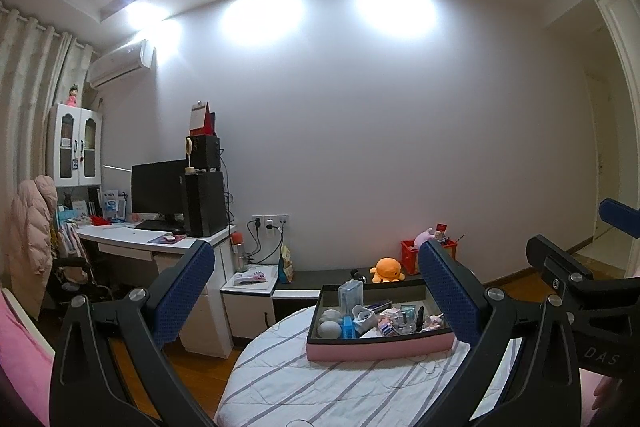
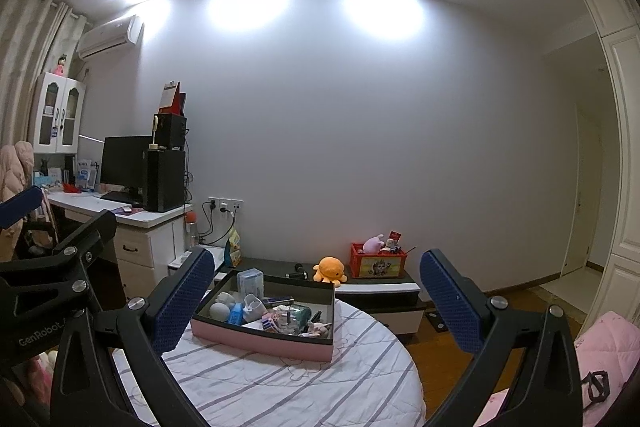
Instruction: Organize rigid objects
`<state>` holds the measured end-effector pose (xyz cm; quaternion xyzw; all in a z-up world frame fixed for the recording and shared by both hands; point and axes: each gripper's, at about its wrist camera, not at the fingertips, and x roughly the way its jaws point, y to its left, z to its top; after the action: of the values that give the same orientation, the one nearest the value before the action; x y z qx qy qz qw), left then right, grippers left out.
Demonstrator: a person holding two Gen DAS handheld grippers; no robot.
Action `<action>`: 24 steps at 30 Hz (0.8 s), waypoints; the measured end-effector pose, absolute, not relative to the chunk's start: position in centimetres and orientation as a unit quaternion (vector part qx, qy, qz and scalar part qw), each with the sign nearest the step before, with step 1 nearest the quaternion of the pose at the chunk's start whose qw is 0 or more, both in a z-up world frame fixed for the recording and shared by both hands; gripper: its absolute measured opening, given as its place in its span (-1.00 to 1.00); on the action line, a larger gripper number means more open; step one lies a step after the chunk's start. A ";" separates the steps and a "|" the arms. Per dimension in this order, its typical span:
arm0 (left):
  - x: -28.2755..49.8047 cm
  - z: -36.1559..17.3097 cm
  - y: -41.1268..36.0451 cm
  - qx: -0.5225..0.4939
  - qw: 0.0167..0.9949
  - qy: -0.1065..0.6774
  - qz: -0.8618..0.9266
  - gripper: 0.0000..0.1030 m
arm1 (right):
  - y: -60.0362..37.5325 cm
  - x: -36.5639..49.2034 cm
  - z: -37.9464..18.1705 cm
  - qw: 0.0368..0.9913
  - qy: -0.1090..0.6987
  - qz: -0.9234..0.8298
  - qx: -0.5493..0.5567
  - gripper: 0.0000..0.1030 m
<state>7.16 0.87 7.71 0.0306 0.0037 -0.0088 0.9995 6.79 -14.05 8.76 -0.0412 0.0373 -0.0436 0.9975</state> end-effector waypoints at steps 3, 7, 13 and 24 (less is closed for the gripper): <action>7.2 7.7 0.8 0.031 0.999 0.004 -0.009 1.00 | -14.1 6.8 8.7 0.997 0.038 -0.044 -0.041 1.00; 7.3 7.7 0.8 0.033 0.999 0.002 -0.007 1.00 | -14.0 6.8 8.7 0.998 0.037 -0.044 -0.041 1.00; 7.6 7.5 0.8 0.033 0.999 0.006 -0.008 1.00 | -14.0 7.0 8.7 0.997 0.041 -0.046 -0.042 1.00; 7.9 7.4 1.0 0.033 0.999 0.007 -0.007 1.00 | -13.8 7.4 8.7 0.997 0.043 -0.044 -0.042 1.00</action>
<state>7.86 0.99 7.42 0.0332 0.0072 -0.0067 0.9994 7.43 -13.84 8.75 -0.0417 0.0430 -0.0436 0.9972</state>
